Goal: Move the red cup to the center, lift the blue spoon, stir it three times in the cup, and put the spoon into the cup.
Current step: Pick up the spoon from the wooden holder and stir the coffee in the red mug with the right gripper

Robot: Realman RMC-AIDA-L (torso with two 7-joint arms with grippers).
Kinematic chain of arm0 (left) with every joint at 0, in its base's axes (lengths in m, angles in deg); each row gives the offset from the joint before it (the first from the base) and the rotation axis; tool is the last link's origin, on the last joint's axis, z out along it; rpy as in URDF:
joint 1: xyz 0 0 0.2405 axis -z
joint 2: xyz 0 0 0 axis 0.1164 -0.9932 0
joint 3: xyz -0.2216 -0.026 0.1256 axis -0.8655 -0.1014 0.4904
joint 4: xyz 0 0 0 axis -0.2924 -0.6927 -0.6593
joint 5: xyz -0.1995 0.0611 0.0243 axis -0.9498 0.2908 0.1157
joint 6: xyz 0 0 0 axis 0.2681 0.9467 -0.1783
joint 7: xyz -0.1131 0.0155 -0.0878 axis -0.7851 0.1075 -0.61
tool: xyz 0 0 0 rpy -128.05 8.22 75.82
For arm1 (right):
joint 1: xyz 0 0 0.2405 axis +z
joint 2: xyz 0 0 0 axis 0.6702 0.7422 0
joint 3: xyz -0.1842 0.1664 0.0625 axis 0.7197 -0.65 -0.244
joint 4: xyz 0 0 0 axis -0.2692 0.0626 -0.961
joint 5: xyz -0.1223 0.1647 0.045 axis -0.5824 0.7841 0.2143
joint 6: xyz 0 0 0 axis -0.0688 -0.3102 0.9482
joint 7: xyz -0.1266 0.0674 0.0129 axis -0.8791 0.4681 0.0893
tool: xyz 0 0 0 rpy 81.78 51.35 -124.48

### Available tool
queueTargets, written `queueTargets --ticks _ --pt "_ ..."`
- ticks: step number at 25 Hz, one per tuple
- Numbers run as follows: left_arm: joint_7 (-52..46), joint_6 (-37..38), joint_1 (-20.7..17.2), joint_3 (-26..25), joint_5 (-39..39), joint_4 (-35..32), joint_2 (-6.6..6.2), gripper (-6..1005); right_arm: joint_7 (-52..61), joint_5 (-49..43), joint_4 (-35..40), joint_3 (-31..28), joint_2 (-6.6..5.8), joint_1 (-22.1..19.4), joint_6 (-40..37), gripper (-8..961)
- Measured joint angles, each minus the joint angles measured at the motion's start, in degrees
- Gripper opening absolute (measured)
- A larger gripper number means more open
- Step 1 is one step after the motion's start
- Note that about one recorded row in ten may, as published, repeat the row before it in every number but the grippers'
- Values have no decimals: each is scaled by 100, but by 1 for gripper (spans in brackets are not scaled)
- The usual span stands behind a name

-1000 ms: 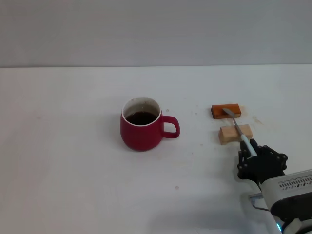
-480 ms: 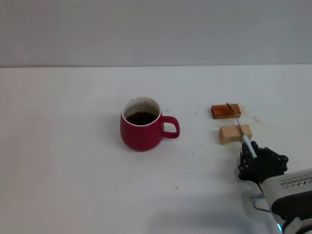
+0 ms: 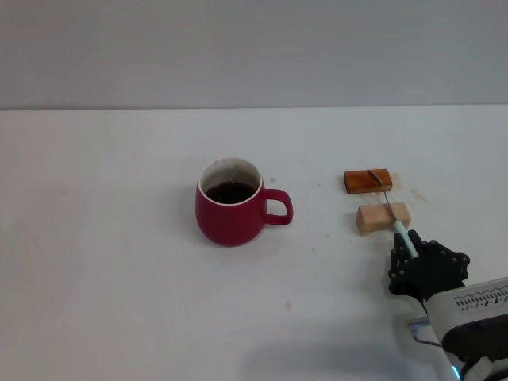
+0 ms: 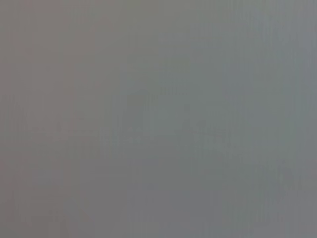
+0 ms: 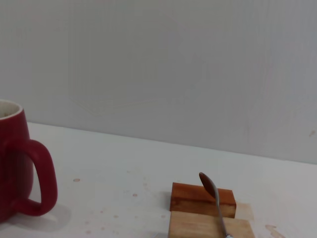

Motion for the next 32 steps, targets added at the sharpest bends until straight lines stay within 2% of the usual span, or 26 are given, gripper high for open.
queueTargets --ticks 15,32 --pt "1 0 0 1 0 0 13 863 -7 -19 10 -1 -9 47 -184 138" --pt "9 -20 0 1 0 -5 22 864 -15 -264 -460 -16 -37 -106 -441 139"
